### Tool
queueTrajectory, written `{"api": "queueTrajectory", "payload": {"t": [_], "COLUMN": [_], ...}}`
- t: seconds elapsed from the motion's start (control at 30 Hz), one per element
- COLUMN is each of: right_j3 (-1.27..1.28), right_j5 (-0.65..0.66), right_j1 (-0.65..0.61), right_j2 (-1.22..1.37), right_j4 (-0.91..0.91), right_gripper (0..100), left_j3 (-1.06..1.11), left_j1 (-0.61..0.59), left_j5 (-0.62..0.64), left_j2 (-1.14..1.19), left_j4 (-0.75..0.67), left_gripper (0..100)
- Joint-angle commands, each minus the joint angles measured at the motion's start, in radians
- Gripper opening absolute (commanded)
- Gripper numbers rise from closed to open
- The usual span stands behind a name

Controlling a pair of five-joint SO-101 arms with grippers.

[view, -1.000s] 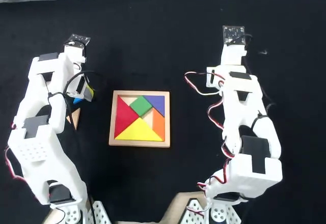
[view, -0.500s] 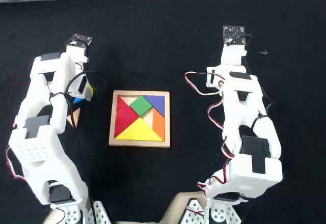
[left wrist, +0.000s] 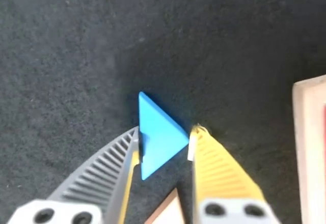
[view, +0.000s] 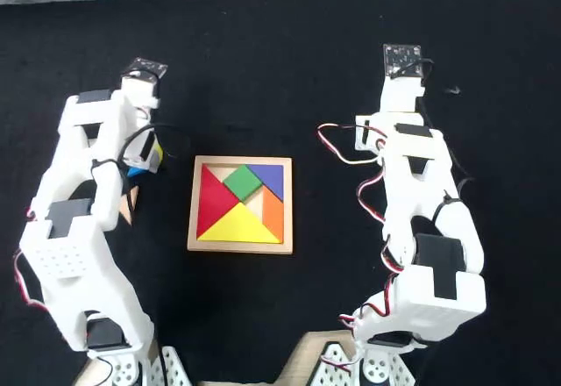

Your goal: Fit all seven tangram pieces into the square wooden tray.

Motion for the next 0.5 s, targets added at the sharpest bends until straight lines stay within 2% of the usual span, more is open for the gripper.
{"api": "queueTrajectory", "payload": {"t": [0.0, 0.23, 0.47], "right_j3": [-0.059, -0.068, -0.070], "right_j5": [0.008, 0.008, 0.008], "right_j1": [-0.015, -0.014, -0.014], "right_j2": [-0.005, -0.005, -0.005], "right_j4": [-0.020, -0.018, -0.018], "right_gripper": [1.1, 1.1, 1.1], "left_j3": [-0.044, -0.045, -0.122], "left_j1": [0.077, 0.108, 0.185], "left_j5": [0.005, -0.135, -0.318], "left_j2": [-0.015, -0.032, -0.198], "left_j4": [-0.017, 0.009, 0.218], "left_gripper": [4, 5, 5]}}
